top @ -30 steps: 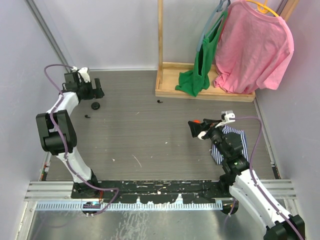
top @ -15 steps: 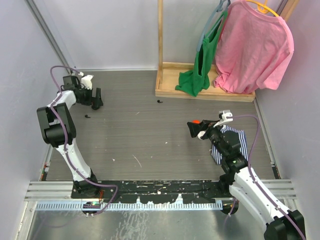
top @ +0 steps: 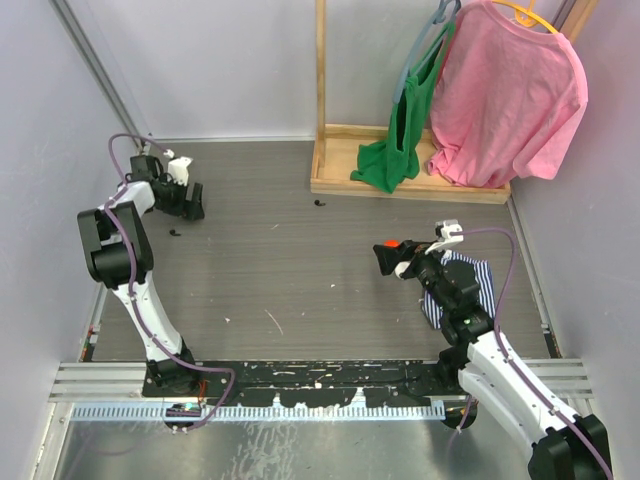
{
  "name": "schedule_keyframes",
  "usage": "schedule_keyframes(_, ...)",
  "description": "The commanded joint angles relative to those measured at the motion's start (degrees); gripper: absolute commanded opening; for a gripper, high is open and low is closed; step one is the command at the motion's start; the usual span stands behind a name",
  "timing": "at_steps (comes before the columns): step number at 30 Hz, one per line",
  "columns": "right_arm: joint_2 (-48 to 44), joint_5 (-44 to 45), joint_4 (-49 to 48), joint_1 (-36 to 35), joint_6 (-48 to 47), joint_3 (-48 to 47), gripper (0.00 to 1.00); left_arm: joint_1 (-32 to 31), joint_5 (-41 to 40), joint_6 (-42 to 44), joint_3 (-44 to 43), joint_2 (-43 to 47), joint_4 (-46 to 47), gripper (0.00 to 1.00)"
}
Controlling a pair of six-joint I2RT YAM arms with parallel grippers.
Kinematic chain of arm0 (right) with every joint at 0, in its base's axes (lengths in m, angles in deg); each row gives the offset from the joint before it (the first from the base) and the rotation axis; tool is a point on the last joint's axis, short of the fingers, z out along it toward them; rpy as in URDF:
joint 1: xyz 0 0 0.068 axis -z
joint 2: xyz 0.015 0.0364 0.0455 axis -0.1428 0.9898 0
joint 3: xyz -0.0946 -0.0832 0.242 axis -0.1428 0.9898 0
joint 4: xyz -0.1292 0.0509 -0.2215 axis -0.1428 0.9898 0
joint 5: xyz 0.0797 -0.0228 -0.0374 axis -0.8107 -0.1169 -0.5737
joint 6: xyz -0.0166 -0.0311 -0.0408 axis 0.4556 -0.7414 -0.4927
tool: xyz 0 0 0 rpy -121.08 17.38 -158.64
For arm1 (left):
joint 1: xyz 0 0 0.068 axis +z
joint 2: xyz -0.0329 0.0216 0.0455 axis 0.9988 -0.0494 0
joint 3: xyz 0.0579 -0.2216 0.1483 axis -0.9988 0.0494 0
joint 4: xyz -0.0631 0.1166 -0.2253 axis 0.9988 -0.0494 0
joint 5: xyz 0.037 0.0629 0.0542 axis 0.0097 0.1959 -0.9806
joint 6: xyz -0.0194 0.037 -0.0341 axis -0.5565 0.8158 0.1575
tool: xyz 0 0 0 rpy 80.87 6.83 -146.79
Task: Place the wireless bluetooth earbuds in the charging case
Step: Pick up the charging case at the center of the board.
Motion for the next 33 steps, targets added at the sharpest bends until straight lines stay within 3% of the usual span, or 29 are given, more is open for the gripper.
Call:
schedule_keyframes(1,0.1,0.7,-3.7,-0.3,-0.1,-0.4,1.00,0.2,0.0,1.9,-2.4,-0.6,-0.5,0.81)
schedule_keyframes(16,0.4,1.1,-3.7,-0.3,-0.1,-0.3,1.00,-1.2,-1.0,5.5,-1.0,-0.7,-1.7,0.60)
schedule_keyframes(25,0.2,1.0,-3.4,-0.3,-0.1,-0.5,1.00,-3.7,-0.3,4.9,0.6,2.3,-0.9,0.38)
schedule_keyframes(33,-0.4,1.0,-2.6,-0.3,-0.1,-0.7,1.00,-9.3,-4.7,-2.0,9.9,10.7,7.3,0.39)
